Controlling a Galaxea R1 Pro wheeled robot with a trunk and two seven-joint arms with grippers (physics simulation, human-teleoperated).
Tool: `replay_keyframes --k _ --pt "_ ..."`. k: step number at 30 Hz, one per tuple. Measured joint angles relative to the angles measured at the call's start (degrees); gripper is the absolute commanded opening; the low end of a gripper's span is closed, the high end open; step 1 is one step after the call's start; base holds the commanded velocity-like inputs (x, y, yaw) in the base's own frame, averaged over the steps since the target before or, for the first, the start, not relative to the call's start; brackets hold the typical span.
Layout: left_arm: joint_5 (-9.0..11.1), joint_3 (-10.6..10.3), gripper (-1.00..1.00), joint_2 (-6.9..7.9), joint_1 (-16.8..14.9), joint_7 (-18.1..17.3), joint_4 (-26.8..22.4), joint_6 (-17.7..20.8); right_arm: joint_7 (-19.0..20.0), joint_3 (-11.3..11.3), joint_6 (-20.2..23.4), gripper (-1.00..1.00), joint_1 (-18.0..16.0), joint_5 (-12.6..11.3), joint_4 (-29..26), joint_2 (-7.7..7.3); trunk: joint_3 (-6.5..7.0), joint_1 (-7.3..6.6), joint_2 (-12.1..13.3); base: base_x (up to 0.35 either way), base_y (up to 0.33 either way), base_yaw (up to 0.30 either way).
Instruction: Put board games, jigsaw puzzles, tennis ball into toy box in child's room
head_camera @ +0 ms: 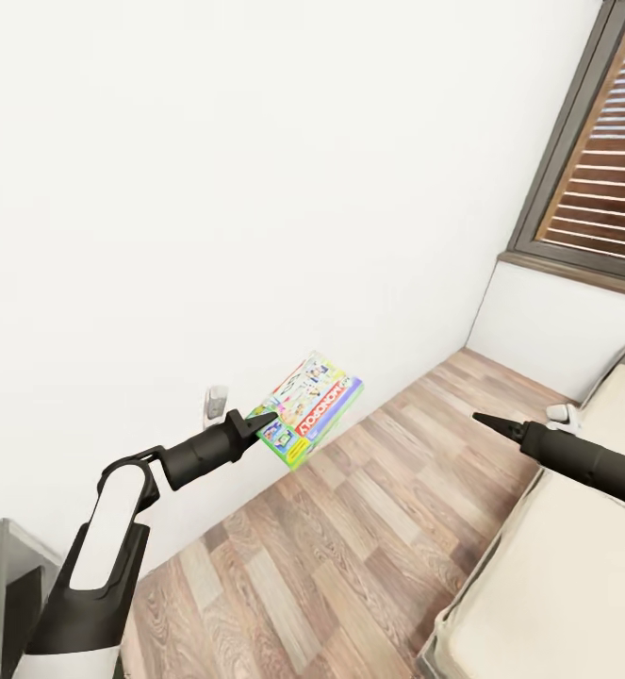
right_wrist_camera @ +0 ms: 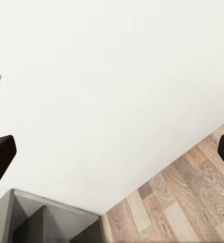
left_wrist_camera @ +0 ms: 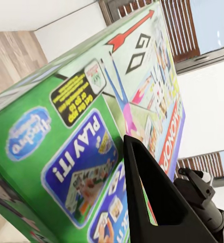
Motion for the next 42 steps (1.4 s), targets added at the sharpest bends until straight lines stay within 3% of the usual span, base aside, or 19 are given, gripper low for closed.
replay_keyframes --k 17,29,42 --pt "0.08 -0.08 -1.0 -0.01 -0.05 -0.08 0.11 0.01 0.02 -0.06 -0.01 1.0 0.0 0.02 0.0 -0.01 1.22 -0.01 -0.01 -0.292 0.0 0.163" --pt "0.77 0.02 -1.0 0.02 -0.04 -0.86 -0.09 0.25 -0.18 -0.01 0.0 1.0 -0.04 0.06 0.0 0.02 1.6 -0.03 -0.01 -0.066 0.0 0.155" --pt "0.99 0.08 -1.0 0.14 -0.03 -0.97 -0.16 0.32 -4.66 0.22 0.0 1.0 -0.76 0.15 0.0 0.05 2.3 -0.03 -0.01 -0.005 0.0 0.232"
